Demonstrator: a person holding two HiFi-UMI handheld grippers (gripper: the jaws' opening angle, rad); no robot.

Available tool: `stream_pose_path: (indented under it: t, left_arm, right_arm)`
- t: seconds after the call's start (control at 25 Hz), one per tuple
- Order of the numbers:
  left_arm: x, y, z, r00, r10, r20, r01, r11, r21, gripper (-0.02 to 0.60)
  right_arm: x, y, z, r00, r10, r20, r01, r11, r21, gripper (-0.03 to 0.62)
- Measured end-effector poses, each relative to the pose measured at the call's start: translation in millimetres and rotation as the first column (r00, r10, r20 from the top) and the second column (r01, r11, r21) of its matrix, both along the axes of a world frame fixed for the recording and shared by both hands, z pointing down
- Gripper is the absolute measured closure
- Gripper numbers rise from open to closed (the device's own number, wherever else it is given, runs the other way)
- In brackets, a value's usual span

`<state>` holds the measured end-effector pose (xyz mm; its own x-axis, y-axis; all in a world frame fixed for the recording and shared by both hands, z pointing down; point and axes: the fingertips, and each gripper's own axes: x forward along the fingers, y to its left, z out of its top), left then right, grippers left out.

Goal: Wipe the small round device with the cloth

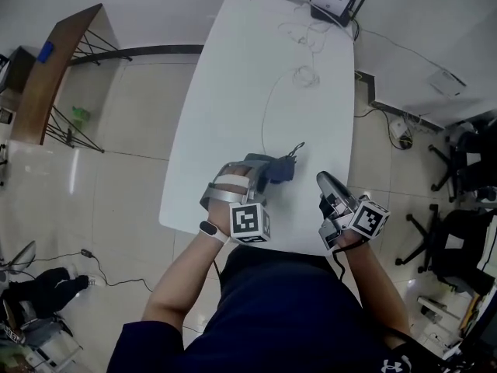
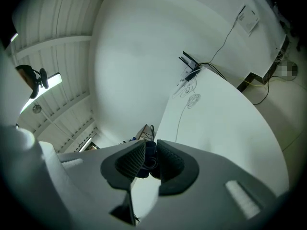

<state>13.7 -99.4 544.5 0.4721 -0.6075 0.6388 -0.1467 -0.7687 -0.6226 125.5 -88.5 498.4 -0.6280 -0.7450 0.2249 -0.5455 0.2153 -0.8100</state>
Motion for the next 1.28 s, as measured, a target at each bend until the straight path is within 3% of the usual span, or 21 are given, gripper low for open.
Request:
stream_pose_path:
  t: [0.08,0.16,0.28,0.36,0.44,0.52,0.72,0.8,0.92,0.96,1.0,1.04,1.16,1.28]
  left_arm:
    - [-1.0,-9.5,9.9,0.996,-0.044,-0.076,0.035,0.993,-0.114,0.511]
    - [-2.9,-16.4,21.8,0.975,-0.139,-0.174,0.085,0.955,-0.283,0.511]
    - [-12.7,-24.2,34.2,0.908,-0.314,-0.277,0.133,0.844,-0.519,0.511]
    - [-18.4,-27.0,43.7,0.884,-0.381,-0.272,0.142,0.772,-0.620,0.511]
    - [-21.9,-25.6,57.6,0.887,-0.401,-0.228,0.147,0.714,-0.685,0.511]
    - [-23.7,-23.2,71.1,0.897,-0.402,-0.182,0.154,0.672,-0.725,0.511]
    - [-33.2,-27.0,94.8,0.902,-0.420,-0.097,0.197,0.603,-0.773,0.511]
    - [-40.6,-26.9,103.7,0.888,-0.456,-0.058,0.231,0.553,-0.800,0.511]
    - [-47.2,-21.4,103.3,0.847,-0.529,-0.047,0.257,0.486,-0.835,0.511]
    - [-46.8,-19.9,98.1,0.832,-0.552,-0.064,0.254,0.480,-0.840,0.511]
    - [-45.7,-20.5,90.2,0.815,-0.572,-0.093,0.248,0.490,-0.836,0.511]
    - [-45.0,-23.0,80.2,0.798,-0.589,-0.127,0.247,0.513,-0.822,0.511]
    - [-51.6,-27.2,50.3,0.768,-0.612,-0.189,0.300,0.603,-0.739,0.511]
    - [-47.9,-21.7,21.7,0.791,-0.573,-0.216,0.355,0.716,-0.601,0.511]
  right_arm:
    - [-5.1,2.0,2.5,1.000,0.009,0.026,-0.009,1.000,-0.011,0.516]
    - [-8.9,5.6,6.7,0.999,0.023,0.036,-0.022,0.999,-0.030,0.516]
    - [-18.4,13.2,12.5,0.998,0.037,0.047,-0.035,0.998,-0.053,0.516]
    - [-22.7,16.8,15.5,0.998,0.042,0.047,-0.039,0.997,-0.063,0.516]
    - [-25.6,18.8,17.9,0.998,0.045,0.044,-0.042,0.997,-0.068,0.517]
    - [-29.0,19.8,20.3,0.998,0.046,0.043,-0.043,0.996,-0.073,0.517]
    - [-43.4,19.1,23.3,0.999,0.032,0.043,-0.028,0.996,-0.083,0.517]
    - [-47.3,17.9,23.8,0.999,0.022,0.044,-0.018,0.996,-0.085,0.517]
    - [-45.9,18.2,22.8,0.999,0.001,0.042,0.002,0.997,-0.082,0.517]
    - [-42.6,18.1,22.4,0.999,-0.003,0.038,0.006,0.997,-0.081,0.517]
    - [-38.3,17.6,22.0,0.999,-0.006,0.034,0.009,0.997,-0.078,0.517]
    - [-33.7,16.8,21.7,0.999,-0.010,0.032,0.013,0.997,-0.076,0.517]
    - [-23.6,12.7,22.9,0.999,-0.025,0.048,0.028,0.997,-0.069,0.520]
    - [-18.1,10.8,26.1,0.995,-0.053,0.079,0.057,0.997,-0.056,0.522]
